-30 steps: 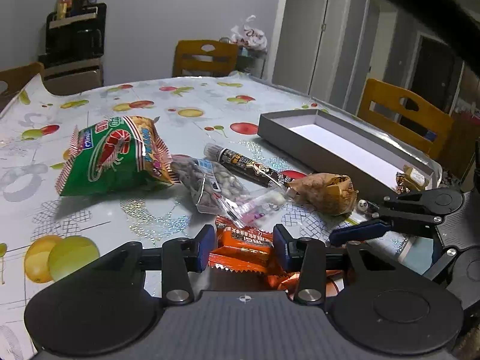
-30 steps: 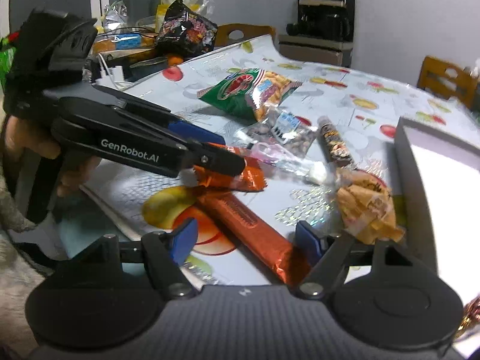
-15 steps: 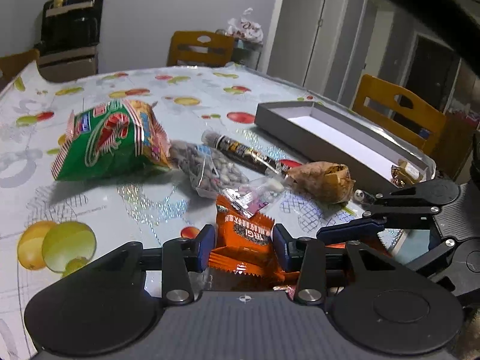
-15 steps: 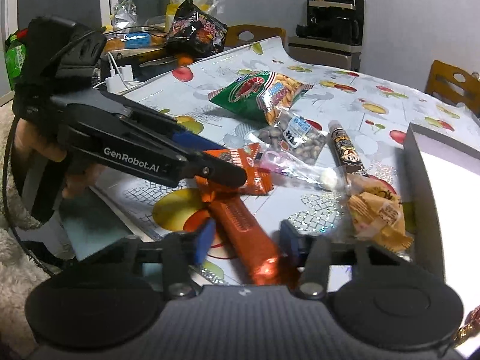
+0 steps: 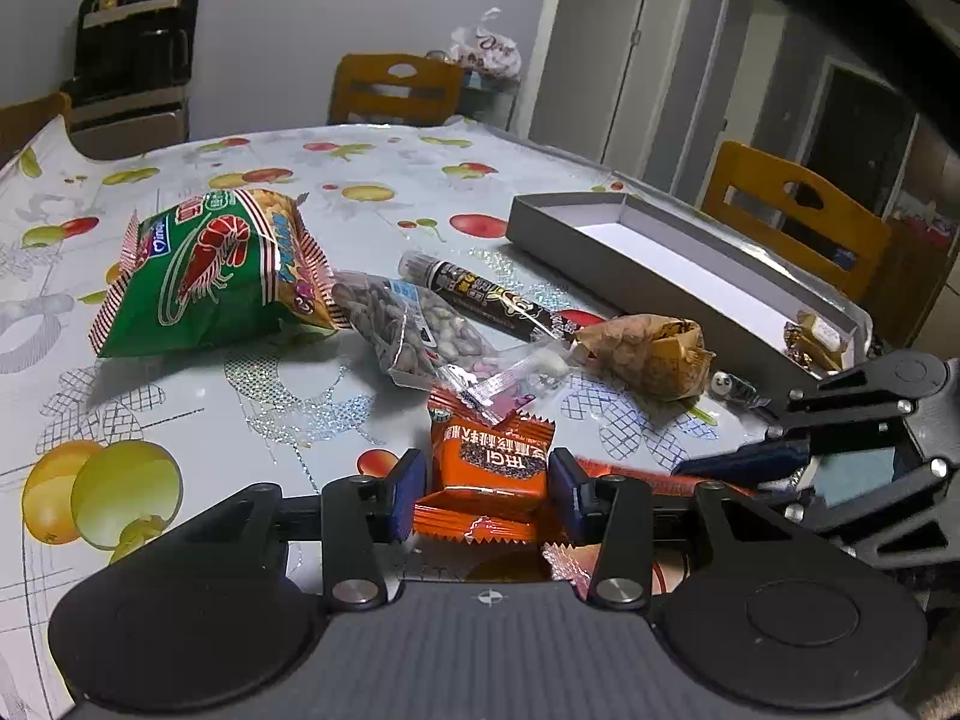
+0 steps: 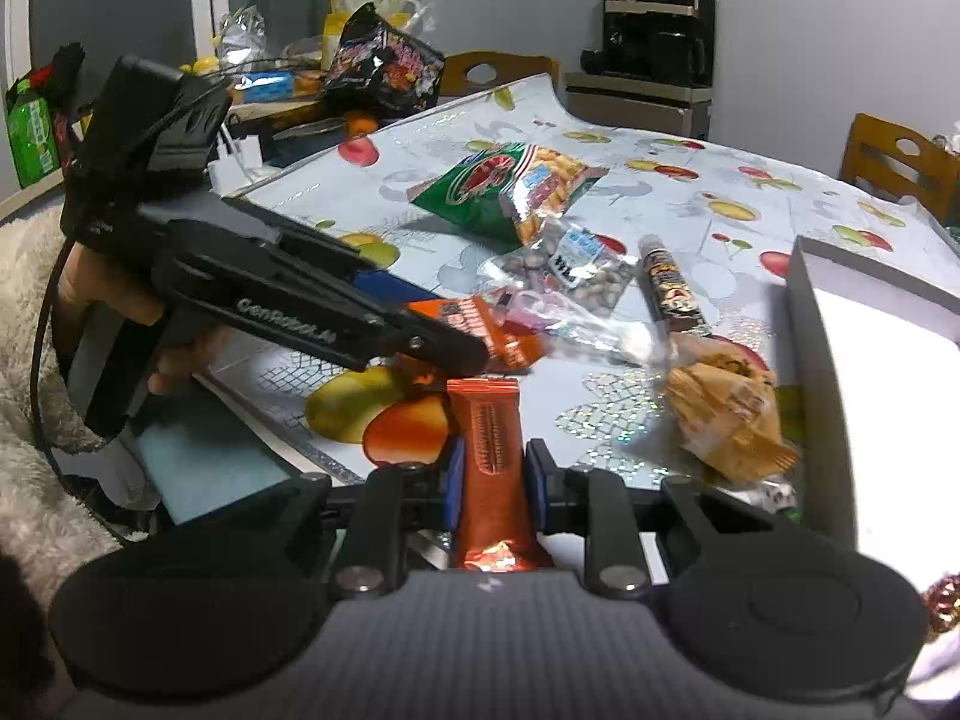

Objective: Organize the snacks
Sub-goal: 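Lift the orange candy with the left tool while the right tool lifts the chocolate bar toward the box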

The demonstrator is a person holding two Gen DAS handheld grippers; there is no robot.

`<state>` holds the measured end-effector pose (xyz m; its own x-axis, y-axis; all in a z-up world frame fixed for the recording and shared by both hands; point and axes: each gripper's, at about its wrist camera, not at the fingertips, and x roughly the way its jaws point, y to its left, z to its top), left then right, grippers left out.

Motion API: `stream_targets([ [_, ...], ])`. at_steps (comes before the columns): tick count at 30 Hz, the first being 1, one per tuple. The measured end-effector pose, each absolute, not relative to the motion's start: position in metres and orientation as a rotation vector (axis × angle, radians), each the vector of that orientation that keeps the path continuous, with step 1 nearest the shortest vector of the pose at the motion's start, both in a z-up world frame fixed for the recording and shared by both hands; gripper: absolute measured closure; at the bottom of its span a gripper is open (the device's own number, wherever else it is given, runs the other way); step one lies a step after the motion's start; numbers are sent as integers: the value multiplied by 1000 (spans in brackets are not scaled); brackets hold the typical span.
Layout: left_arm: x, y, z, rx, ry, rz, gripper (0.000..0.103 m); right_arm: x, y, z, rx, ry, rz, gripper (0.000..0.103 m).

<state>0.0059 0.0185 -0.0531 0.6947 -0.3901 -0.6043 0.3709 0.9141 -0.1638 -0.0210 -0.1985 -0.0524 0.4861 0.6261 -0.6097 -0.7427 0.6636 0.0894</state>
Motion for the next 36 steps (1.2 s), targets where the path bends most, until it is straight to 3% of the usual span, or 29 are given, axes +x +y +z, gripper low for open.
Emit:
stream_targets([
  [6, -12, 24, -35, 12, 581, -459, 63, -18, -214, -46, -120, 613, 803, 82],
  [7, -14, 25, -30, 17, 564, -457, 91, -17, -217, -45, -105, 606, 797, 82],
  [12, -12, 25, -24, 29, 568, -444, 91, -9, -221, -39, -76, 580, 770, 82],
  [13, -11, 25, -25, 25, 579, -442, 90, -8, -220, -38, -77, 581, 770, 82],
  [15, -11, 27, -28, 14, 602, -445, 76, -7, -219, -38, -80, 581, 771, 82],
  [17, -13, 26, -31, 25, 604, -445, 49, -10, -218, -38, -88, 581, 774, 82],
  [20, -13, 27, -36, 42, 606, -446, 37, -12, -217, -38, -95, 581, 777, 82],
  [32, -9, 30, -58, 50, 671, -452, 37, -13, -218, -35, -81, 575, 774, 82],
  [36, -10, 24, -58, 102, 663, -444, 45, -12, -218, -33, -74, 571, 767, 82],
])
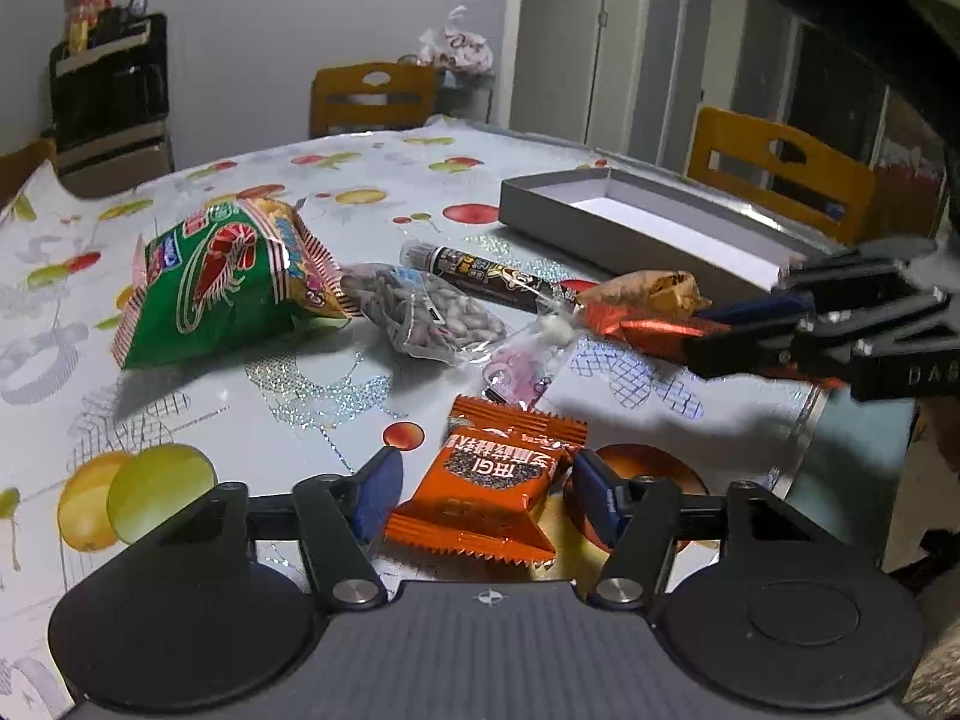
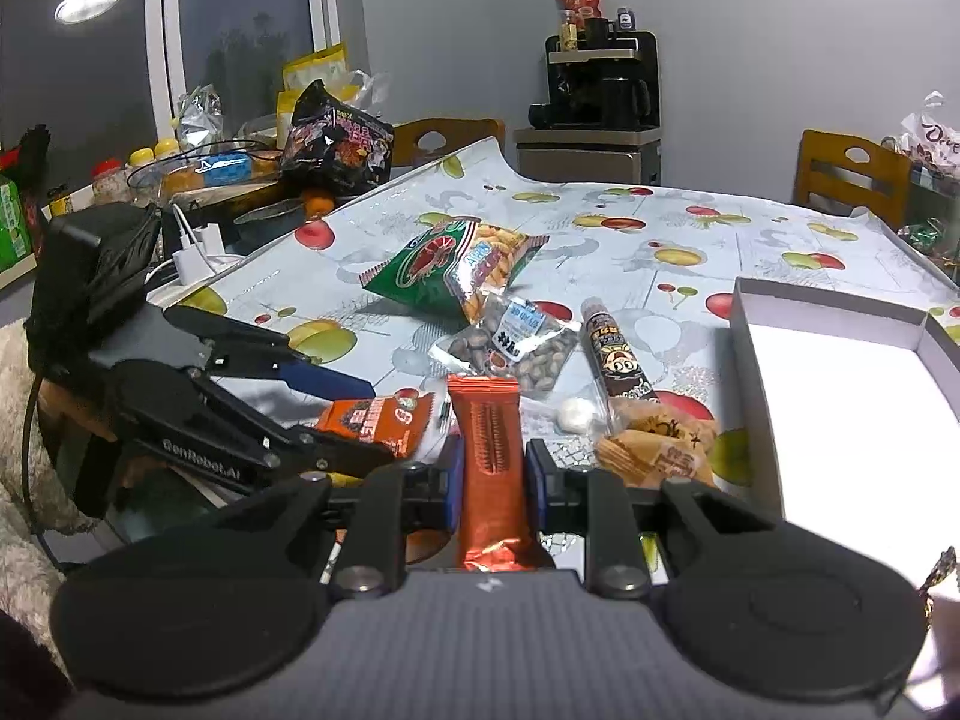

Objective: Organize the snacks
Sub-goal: 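Lift the orange candy with the left tool while the right tool lifts the chocolate bar toward the box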

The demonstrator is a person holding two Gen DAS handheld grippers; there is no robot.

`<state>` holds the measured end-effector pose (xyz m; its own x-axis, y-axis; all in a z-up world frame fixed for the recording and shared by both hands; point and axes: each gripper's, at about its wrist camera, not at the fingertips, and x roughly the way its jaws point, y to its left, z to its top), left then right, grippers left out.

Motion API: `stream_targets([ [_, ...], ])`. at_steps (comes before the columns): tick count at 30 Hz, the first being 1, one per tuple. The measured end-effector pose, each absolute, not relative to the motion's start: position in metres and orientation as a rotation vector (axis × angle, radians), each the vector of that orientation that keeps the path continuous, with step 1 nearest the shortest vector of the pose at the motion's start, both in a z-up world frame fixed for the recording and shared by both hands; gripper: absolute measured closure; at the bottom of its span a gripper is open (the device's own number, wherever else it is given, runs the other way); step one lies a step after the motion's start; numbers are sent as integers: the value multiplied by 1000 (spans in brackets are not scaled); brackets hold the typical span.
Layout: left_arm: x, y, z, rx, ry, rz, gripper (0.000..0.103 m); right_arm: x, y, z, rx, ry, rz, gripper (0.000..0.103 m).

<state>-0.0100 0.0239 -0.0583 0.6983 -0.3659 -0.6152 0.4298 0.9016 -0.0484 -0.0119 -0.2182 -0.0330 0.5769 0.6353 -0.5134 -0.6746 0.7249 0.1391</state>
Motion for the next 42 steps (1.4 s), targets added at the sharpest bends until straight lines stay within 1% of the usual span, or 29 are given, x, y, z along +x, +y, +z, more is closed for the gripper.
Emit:
stream_targets([
  [2, -11, 21, -58, 128, 657, -443, 58, -11, -218, -32, -71, 566, 765, 82],
  [7, -11, 20, -57, 133, 653, -440, 62, -12, -218, -30, -71, 562, 765, 82],
  [12, -13, 21, -52, 126, 636, -425, 63, -12, -219, -29, -71, 558, 760, 82],
  [18, -17, 21, -33, 138, 572, -426, 63, -3, -224, -18, -65, 527, 730, 82],
  [28, -9, 9, -2, 157, 476, -446, 63, 17, -236, 21, -59, 410, 670, 82],
  [36, 0, -10, 24, 150, 391, -487, 63, 31, -271, 49, -27, 312, 558, 82],
  [42, 7, -31, 32, 151, 359, -520, 63, 42, -309, 56, 17, 299, 460, 82],
])
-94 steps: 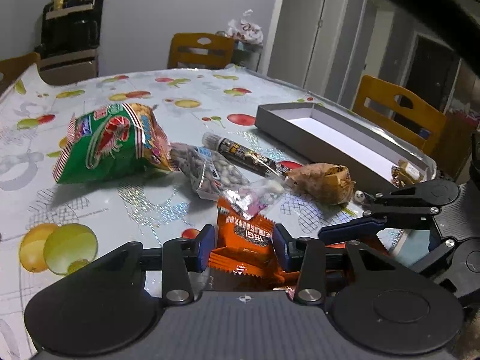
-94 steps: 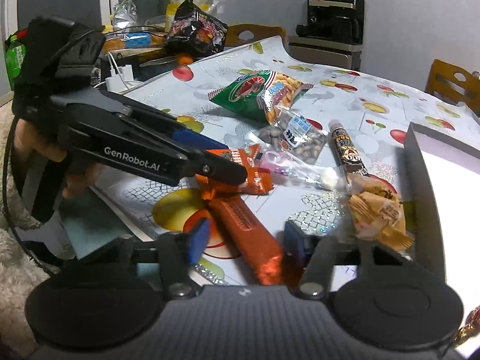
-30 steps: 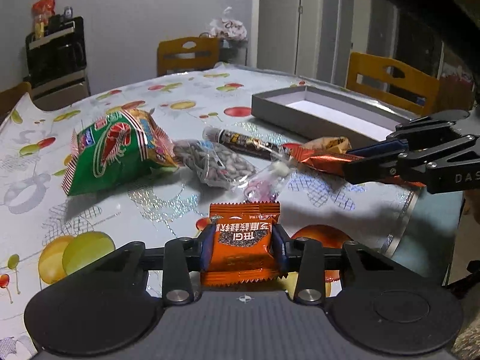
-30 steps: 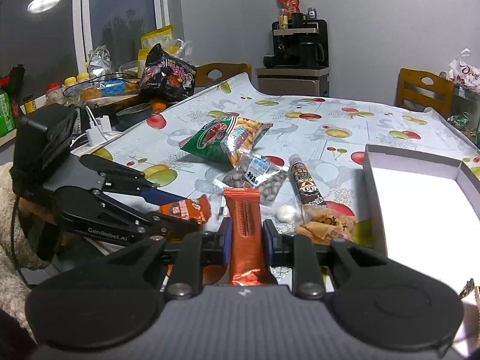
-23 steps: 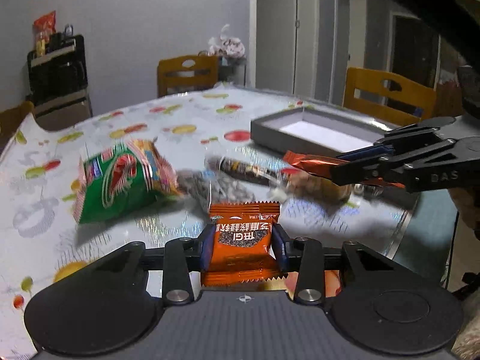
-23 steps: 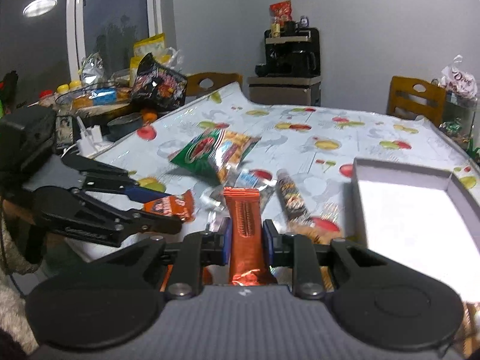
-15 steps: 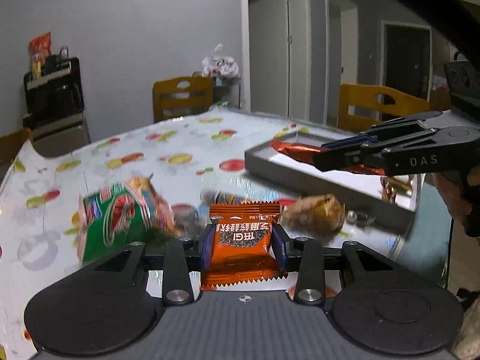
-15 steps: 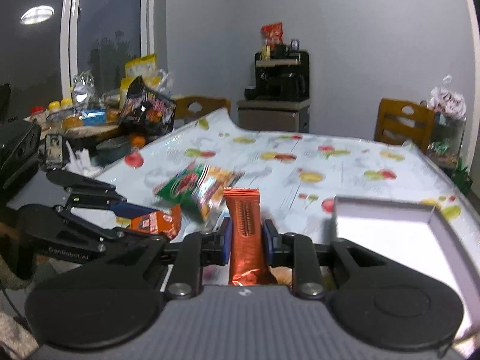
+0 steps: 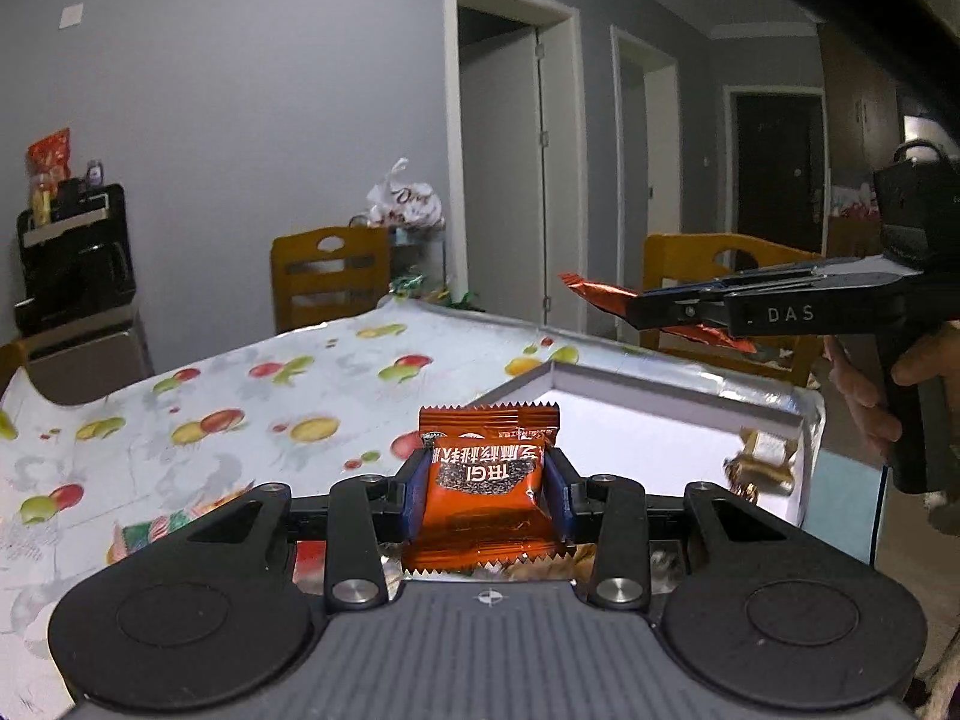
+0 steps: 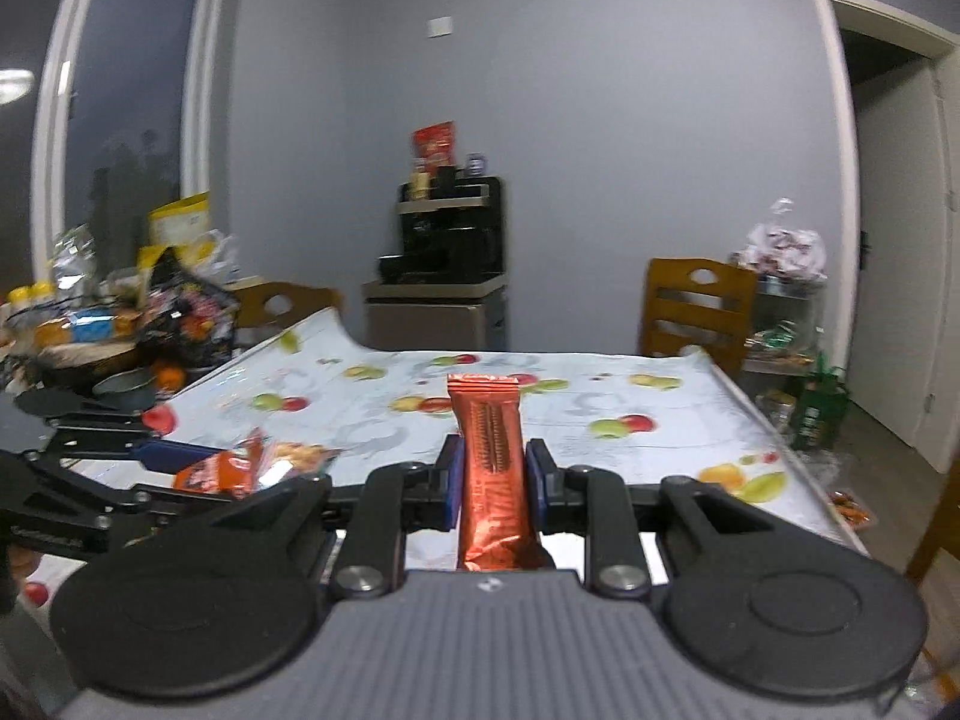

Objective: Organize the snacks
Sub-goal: 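Lift the orange candy with the left tool while the right tool lifts the chocolate bar toward the box, then lower the orange candy and chocolate bar over the box with both tools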

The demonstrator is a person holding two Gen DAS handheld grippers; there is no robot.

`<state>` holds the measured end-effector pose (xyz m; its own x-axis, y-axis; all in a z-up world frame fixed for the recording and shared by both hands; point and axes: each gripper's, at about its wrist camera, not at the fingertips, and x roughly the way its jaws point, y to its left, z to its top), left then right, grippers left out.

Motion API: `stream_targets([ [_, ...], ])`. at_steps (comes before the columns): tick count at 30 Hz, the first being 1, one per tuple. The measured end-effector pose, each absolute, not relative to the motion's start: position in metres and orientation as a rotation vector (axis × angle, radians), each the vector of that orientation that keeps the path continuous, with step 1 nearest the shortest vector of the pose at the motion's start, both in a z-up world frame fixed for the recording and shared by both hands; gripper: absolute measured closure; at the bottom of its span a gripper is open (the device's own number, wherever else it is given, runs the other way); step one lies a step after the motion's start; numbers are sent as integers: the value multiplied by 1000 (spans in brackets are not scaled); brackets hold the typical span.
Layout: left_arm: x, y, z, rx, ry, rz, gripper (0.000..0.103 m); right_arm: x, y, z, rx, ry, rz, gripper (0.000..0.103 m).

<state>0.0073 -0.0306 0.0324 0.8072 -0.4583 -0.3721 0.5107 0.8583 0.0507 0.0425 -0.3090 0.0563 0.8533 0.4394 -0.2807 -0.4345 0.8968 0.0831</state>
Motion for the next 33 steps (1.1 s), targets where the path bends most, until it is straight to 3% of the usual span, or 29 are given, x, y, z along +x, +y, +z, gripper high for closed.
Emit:
stream_targets([
  [14, 32, -94, 48, 176, 299, -635, 63, 33, -395, 61, 77, 277, 288, 82],
  [33, 43, -156, 0, 208, 419, -725, 63, 8, -427, 19, 125, 400, 262, 82],
])
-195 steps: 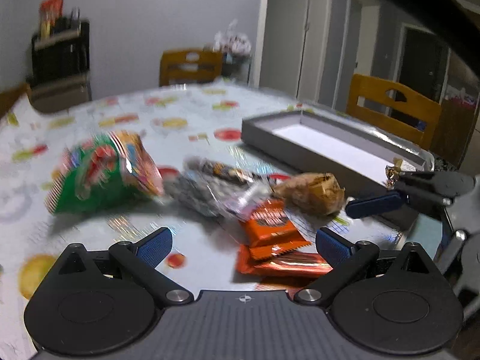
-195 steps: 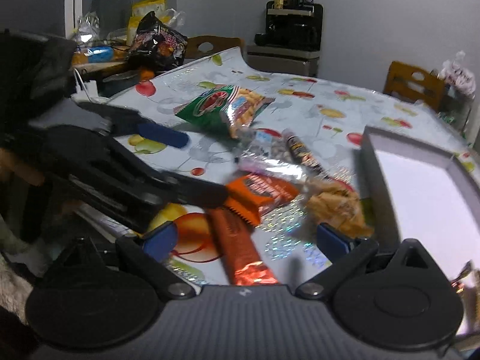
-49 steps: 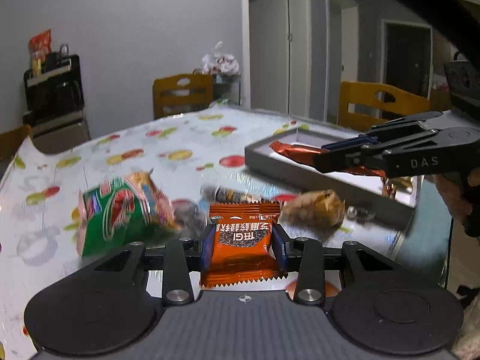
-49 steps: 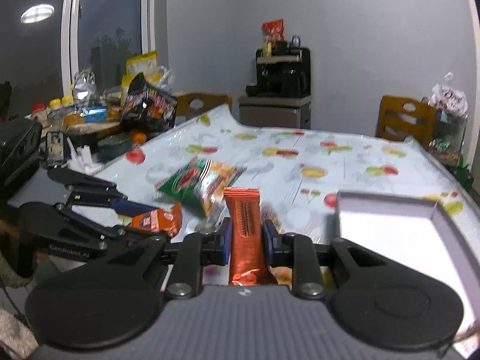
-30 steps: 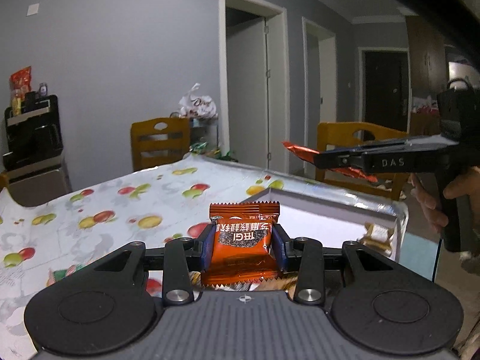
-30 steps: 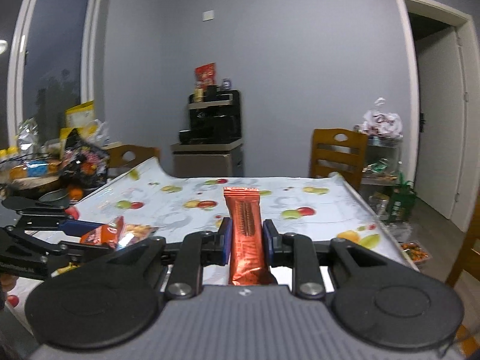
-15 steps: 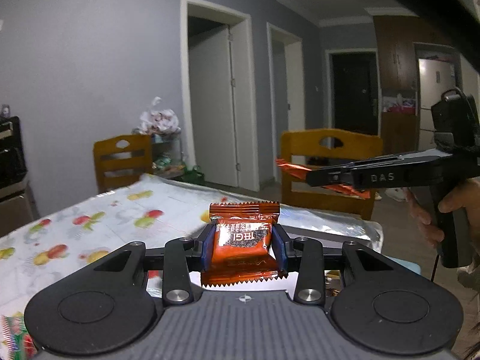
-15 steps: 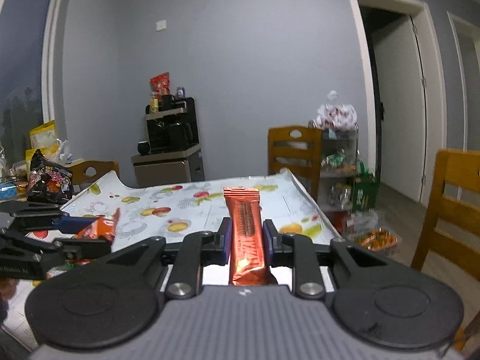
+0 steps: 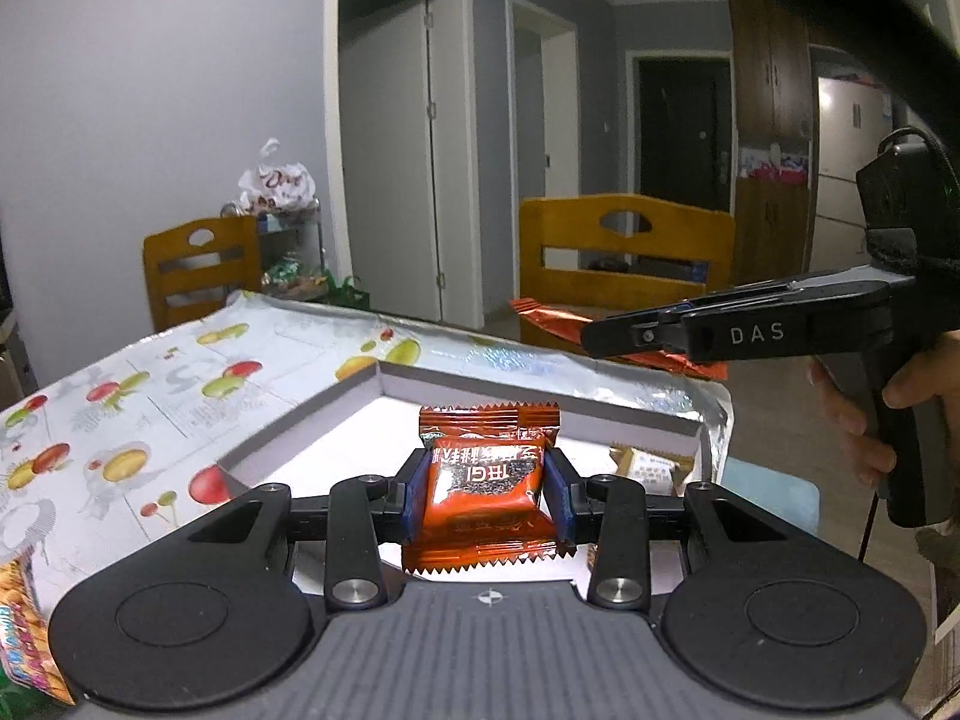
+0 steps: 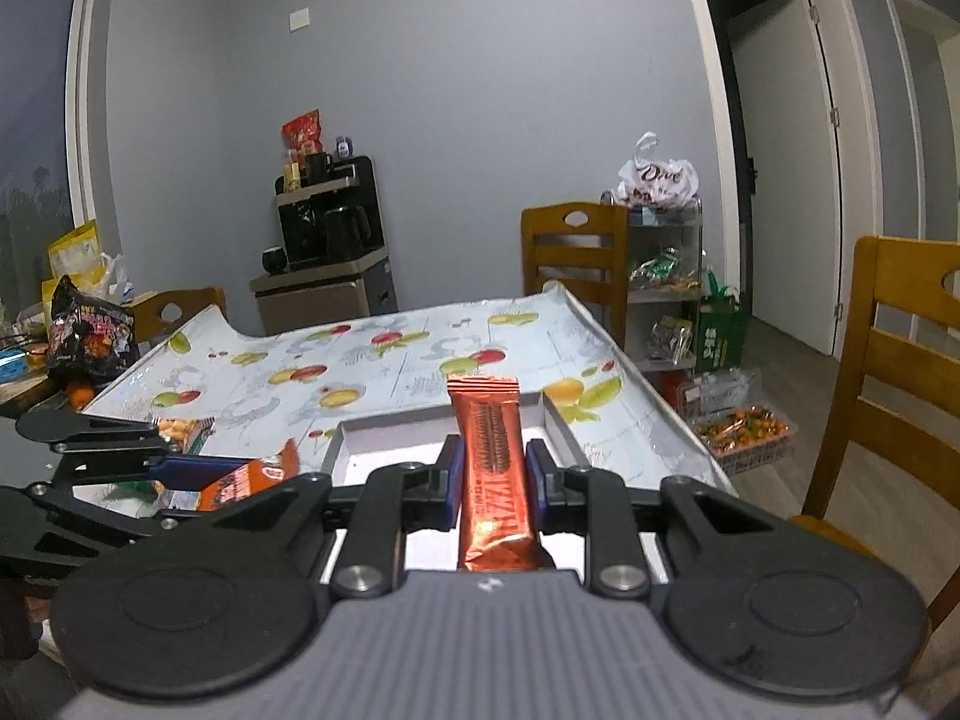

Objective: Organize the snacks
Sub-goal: 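Lower the orange candy and chocolate bar over the box with both tools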

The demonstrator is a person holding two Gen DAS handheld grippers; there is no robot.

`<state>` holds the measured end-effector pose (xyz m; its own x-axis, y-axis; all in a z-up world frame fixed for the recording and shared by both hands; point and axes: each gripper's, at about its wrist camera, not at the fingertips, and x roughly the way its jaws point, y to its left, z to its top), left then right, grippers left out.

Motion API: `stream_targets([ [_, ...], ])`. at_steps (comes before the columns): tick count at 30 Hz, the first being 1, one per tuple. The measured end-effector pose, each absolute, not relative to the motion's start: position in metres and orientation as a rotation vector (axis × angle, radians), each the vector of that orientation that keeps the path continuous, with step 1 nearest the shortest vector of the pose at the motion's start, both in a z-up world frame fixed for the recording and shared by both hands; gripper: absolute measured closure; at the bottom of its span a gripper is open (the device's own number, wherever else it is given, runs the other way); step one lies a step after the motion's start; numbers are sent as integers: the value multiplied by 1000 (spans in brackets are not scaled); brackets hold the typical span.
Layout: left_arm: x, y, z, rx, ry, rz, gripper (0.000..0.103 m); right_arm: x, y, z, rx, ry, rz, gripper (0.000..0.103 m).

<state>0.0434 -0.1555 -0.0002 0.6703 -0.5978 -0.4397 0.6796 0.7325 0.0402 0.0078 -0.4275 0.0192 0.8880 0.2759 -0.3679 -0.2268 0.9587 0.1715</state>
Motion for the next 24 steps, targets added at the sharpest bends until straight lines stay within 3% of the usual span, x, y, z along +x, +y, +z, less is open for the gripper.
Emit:
stream_targets([
  [24, 41, -192, -43, 283, 523, -806, 63, 12, -408, -29, 123, 581, 336, 82],
])
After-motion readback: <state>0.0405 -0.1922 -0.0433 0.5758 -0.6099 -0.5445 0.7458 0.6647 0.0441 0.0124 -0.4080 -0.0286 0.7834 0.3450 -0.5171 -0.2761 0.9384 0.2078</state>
